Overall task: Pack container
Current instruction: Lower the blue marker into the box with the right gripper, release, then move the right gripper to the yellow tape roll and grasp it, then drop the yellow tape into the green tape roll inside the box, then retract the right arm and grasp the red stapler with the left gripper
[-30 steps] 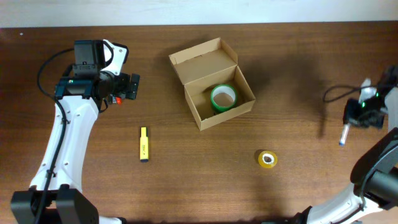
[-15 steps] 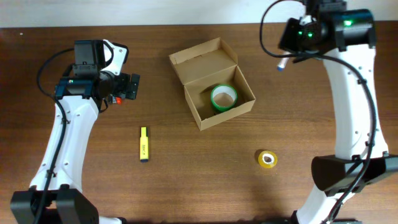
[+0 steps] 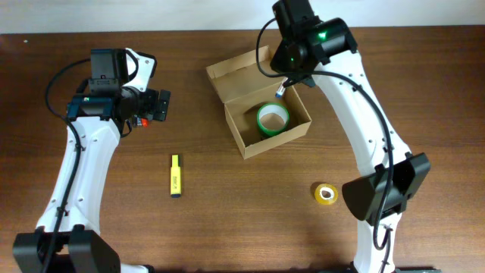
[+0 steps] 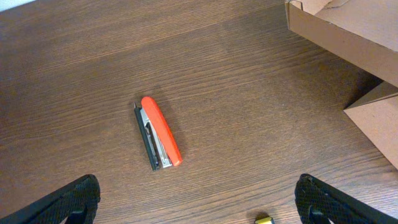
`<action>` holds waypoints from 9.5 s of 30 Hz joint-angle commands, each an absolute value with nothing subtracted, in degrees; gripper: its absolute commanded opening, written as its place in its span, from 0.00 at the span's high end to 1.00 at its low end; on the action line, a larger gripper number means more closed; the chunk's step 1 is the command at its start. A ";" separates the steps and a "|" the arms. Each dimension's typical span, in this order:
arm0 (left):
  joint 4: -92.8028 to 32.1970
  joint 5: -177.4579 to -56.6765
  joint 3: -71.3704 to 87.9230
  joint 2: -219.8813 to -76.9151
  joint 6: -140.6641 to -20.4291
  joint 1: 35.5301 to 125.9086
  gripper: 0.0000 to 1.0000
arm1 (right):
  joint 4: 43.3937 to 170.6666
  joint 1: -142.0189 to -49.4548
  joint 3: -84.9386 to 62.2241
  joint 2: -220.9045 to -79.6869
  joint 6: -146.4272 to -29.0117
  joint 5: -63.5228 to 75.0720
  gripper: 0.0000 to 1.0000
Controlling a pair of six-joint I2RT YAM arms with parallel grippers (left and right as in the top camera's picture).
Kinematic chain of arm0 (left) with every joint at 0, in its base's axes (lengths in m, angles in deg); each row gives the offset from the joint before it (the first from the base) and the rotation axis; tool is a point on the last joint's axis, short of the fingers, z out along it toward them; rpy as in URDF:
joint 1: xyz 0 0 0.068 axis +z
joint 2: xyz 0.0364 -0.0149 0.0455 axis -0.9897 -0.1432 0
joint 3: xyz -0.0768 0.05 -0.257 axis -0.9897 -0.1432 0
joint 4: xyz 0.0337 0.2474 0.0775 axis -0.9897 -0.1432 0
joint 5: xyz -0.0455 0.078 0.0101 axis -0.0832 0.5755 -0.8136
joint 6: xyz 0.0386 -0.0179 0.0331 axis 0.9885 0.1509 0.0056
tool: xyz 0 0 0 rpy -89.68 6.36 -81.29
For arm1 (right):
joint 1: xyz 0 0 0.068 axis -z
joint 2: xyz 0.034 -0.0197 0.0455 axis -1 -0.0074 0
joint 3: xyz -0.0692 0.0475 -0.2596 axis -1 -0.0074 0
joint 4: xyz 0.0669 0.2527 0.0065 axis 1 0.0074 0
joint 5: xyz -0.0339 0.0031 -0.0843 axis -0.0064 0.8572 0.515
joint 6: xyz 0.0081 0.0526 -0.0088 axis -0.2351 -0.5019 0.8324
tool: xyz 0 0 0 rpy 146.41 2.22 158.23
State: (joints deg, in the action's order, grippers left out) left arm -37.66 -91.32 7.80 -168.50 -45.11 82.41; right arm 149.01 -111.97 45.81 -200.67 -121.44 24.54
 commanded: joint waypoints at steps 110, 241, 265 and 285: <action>-35.67 -91.52 8.69 -169.06 -42.37 82.13 0.01 | 153.47 -95.59 28.80 -176.95 -64.88 7.82 0.39; -35.58 -91.52 8.69 -169.06 -41.81 82.13 0.00 | 147.80 -108.80 38.68 -209.76 -47.09 10.03 0.20; -51.19 -78.10 10.35 -156.19 -50.11 85.80 0.02 | 157.01 -76.95 22.03 -167.42 -73.05 15.93 0.04; -61.04 -94.66 38.40 -205.83 -56.51 90.15 0.03 | 150.91 -76.01 12.11 -168.08 -73.03 15.75 0.02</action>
